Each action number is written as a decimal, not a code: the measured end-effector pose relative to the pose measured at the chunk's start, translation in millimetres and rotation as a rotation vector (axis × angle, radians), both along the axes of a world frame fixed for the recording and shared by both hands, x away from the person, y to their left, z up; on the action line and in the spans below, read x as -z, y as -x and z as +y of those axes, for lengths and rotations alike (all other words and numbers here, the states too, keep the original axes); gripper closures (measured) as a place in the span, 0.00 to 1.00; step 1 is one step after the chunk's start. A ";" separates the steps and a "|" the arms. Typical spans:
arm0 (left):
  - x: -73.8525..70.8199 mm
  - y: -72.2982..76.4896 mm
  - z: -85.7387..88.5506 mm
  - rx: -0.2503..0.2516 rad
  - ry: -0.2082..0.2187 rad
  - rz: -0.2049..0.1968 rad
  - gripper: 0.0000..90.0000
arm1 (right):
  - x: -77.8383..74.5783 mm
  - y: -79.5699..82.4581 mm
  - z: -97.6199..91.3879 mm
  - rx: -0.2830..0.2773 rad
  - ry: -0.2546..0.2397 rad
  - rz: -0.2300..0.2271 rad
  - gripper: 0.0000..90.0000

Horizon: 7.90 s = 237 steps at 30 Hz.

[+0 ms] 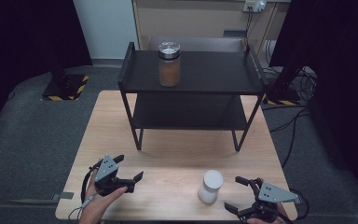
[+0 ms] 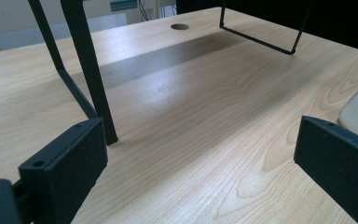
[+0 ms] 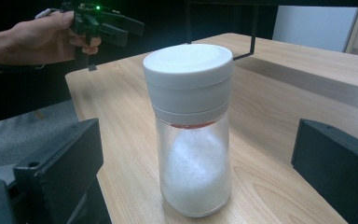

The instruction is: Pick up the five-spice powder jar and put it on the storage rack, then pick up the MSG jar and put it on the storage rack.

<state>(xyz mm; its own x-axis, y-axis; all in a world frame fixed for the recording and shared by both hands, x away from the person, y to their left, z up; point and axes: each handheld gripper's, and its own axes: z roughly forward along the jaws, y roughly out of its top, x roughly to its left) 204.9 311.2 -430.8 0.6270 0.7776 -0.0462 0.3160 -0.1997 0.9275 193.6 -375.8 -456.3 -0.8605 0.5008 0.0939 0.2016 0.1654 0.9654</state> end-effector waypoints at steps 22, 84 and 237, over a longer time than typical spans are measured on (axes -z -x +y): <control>-6.5 3.0 2.2 -0.008 -0.048 -0.011 0.01 | -0.6 3.4 0.7 0.027 -0.006 -0.001 0.03; -8.3 5.8 3.8 -0.015 -0.047 -0.016 0.01 | 3.1 -4.3 59.7 0.066 0.029 -0.045 0.07; -6.6 7.1 13.9 0.044 -0.063 0.012 0.01 | -210.5 -51.5 54.0 0.137 -0.121 -0.185 0.38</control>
<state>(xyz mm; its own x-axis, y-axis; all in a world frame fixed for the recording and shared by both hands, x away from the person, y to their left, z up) 197.8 325.1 -424.2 0.6602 0.7510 -0.0058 0.3165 -0.2712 0.9090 245.1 -321.8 -245.8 -0.7932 0.6089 0.0076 0.0327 0.0302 0.9990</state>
